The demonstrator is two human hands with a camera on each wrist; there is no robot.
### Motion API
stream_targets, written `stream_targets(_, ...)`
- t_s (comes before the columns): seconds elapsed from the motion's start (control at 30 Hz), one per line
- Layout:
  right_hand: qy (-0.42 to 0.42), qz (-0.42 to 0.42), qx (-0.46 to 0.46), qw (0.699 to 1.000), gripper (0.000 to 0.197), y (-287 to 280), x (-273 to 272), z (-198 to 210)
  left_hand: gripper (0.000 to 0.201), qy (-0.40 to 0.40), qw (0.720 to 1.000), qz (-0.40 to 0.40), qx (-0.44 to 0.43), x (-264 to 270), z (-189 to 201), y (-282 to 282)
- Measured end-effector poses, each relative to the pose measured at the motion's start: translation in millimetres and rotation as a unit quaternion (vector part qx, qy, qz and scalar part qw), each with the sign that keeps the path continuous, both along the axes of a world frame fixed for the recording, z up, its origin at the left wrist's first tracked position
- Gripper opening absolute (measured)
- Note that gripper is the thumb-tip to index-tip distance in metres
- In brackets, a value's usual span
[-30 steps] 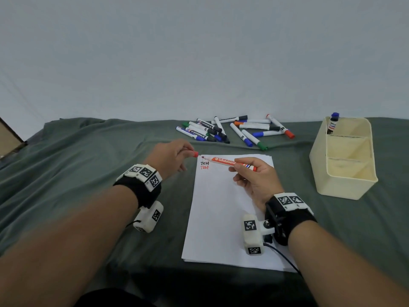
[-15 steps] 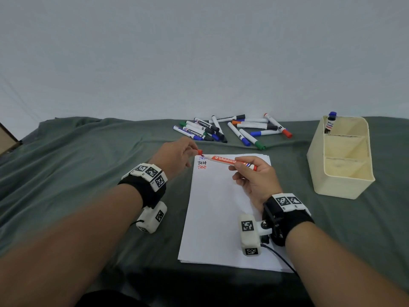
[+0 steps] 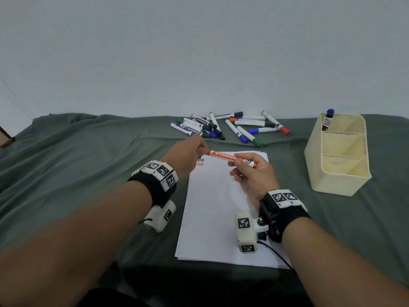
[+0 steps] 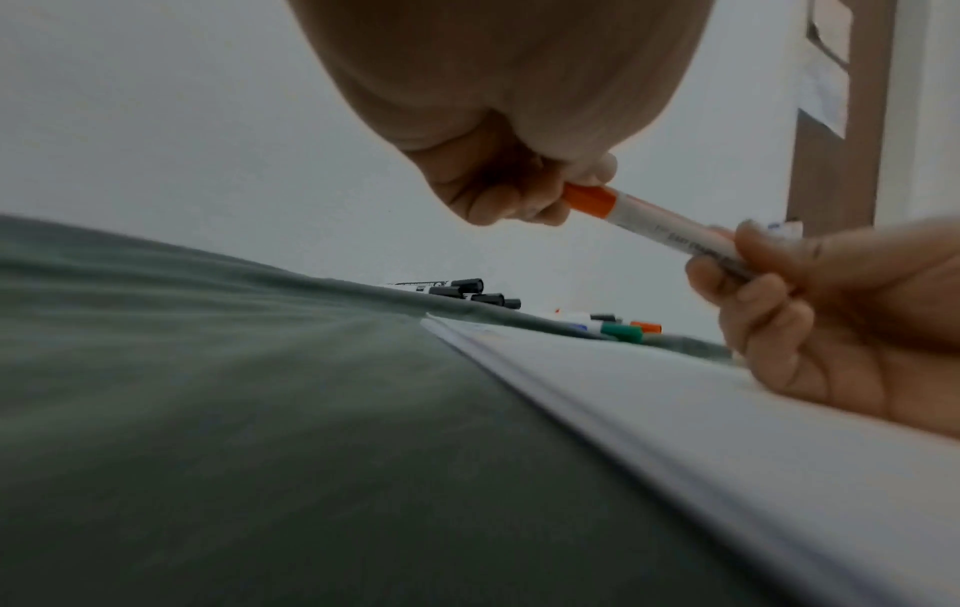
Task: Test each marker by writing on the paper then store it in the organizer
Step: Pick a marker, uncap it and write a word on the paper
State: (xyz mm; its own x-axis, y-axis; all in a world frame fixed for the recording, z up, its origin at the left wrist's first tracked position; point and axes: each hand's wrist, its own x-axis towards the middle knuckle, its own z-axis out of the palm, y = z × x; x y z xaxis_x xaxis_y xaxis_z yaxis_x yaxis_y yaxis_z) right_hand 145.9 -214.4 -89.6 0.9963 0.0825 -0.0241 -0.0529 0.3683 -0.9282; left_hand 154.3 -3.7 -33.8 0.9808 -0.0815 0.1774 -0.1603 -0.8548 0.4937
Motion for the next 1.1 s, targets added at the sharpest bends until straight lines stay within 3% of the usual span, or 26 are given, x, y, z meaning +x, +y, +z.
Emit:
stream_targets(0.17, 0.016, -0.019, 0.022, 0.999, 0.012, 0, 0, 1, 0.014, 0.005, 1.0, 0.0, -0.017, 11, 5, -8)
stream_targets(0.23, 0.028, -0.018, 0.02, 0.999, 0.01, 1, 0, 1, 0.007, 0.026, 1.0, -0.003, -0.001, 13, 3, -8)
stream_targets(0.27, 0.035, -0.018, 0.022, 0.999, 0.01, 1, 1, 2, 0.014, 0.035, 0.999, 0.002, 0.02, 12, 0, -8)
stream_targets(0.37, 0.054, -0.04, 0.036, 0.997, 0.011, 1, 2, 1, 0.095, 0.115, 0.984, 0.033, 0.131, 7, -21, -6)
stream_targets(0.43, 0.062, -0.056, 0.046, 0.995, 0.012, 0, 3, 1, 0.118, 0.187, 0.959, 0.042, 0.21, 2, -32, -6)
stream_targets(0.53, 0.067, -0.069, 0.056, 0.994, 0.013, 0, 3, 2, 0.115, 0.242, 0.934, 0.028, 0.262, 2, -39, -5)
stream_targets(0.87, 0.076, -0.121, 0.107, 0.984, 0.01, -6, 2, 35, 0.115, 0.237, 0.935, 0.027, 0.263, 8, -47, -2)
stream_targets(0.93, 0.043, -0.153, 0.067, 0.985, 0.004, -16, 12, 55, 0.118, 0.243, 0.935, 0.025, 0.257, 8, -47, -1)
stream_targets(1.0, -0.018, -0.199, -0.017, 0.98, 0.009, -33, 26, 82, 0.118, 0.245, 0.937, 0.026, 0.247, 7, -47, -1)
stream_targets(1.1, -0.13, -0.28, -0.173, 0.935, 0.024, -68, 46, 127, 0.116, 0.242, 0.939, 0.028, 0.242, 5, -45, -3)
